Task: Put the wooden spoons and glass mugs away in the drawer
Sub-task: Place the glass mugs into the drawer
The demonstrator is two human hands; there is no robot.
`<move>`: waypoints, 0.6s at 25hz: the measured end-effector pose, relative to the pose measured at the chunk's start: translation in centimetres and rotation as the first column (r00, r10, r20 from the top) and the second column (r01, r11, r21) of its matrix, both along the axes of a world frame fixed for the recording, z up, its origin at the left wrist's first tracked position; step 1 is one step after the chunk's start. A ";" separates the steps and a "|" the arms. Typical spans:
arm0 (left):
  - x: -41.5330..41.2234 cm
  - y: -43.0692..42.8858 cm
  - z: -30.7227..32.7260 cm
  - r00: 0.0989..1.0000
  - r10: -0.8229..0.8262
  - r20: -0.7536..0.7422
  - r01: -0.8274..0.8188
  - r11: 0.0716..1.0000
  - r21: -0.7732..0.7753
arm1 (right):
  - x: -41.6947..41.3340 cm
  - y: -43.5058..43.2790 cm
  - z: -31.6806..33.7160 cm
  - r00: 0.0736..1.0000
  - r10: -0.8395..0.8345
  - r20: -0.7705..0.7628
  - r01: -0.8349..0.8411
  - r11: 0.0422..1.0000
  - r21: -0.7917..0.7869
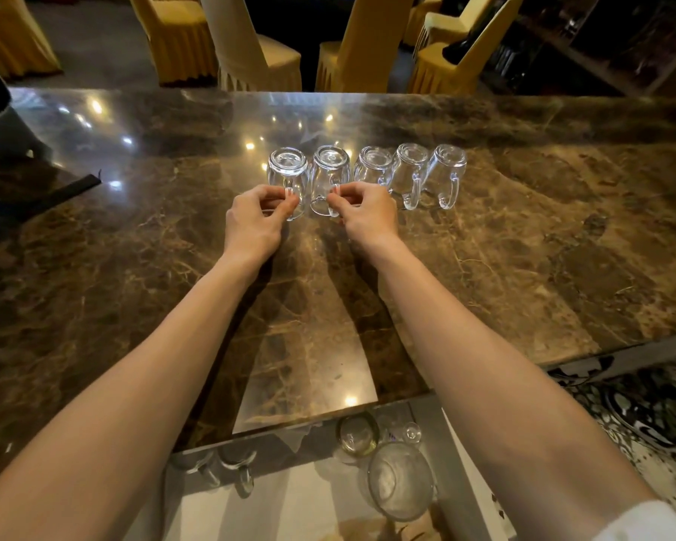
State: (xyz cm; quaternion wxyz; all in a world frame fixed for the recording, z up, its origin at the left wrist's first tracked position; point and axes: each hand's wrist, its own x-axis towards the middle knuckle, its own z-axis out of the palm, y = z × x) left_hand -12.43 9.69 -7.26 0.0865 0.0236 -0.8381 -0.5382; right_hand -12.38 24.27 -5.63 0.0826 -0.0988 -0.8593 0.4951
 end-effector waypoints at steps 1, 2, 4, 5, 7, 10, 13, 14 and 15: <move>0.1 0.0 0.0 1.000 -0.003 -0.008 0.003 1.000 -0.008 | 0.0 0.0 0.1 1.000 0.004 0.015 -0.004 1.000 -0.005; 0.1 0.0 0.0 1.000 -0.006 -0.015 0.006 1.000 -0.015 | -0.1 0.1 0.2 1.000 0.006 0.030 -0.005 1.000 -0.005; 0.2 -0.1 0.0 1.000 -0.008 -0.023 0.007 1.000 -0.024 | 0.1 0.0 0.2 0.999 0.001 0.044 -0.001 1.000 -0.001; 0.3 -0.1 0.0 1.000 -0.006 -0.022 0.005 1.000 -0.027 | 0.2 0.0 0.2 0.999 -0.006 0.041 0.006 1.000 -0.003; 0.4 -0.2 0.0 1.000 -0.003 -0.012 0.003 0.999 -0.033 | 0.7 -0.1 0.2 0.999 -0.010 0.030 0.011 1.000 -0.024; 0.8 -0.4 0.0 1.000 -0.013 -0.011 0.013 0.999 -0.040 | 1.2 -0.2 0.4 1.000 0.004 0.029 -0.003 0.999 -0.045; 1.4 -0.7 0.4 0.999 -0.025 -0.025 0.024 0.999 -0.042 | 1.8 -0.4 0.7 1.000 0.001 0.011 -0.001 0.999 -0.043; 1.7 -0.7 0.6 0.999 -0.026 -0.035 0.024 0.999 -0.041 | 2.0 -0.4 0.8 1.000 0.003 -0.002 -0.003 0.999 -0.043; 1.9 -0.7 0.8 0.999 -0.028 -0.047 0.026 0.999 -0.037 | 2.3 -0.4 1.0 1.000 0.006 -0.015 -0.007 0.999 -0.046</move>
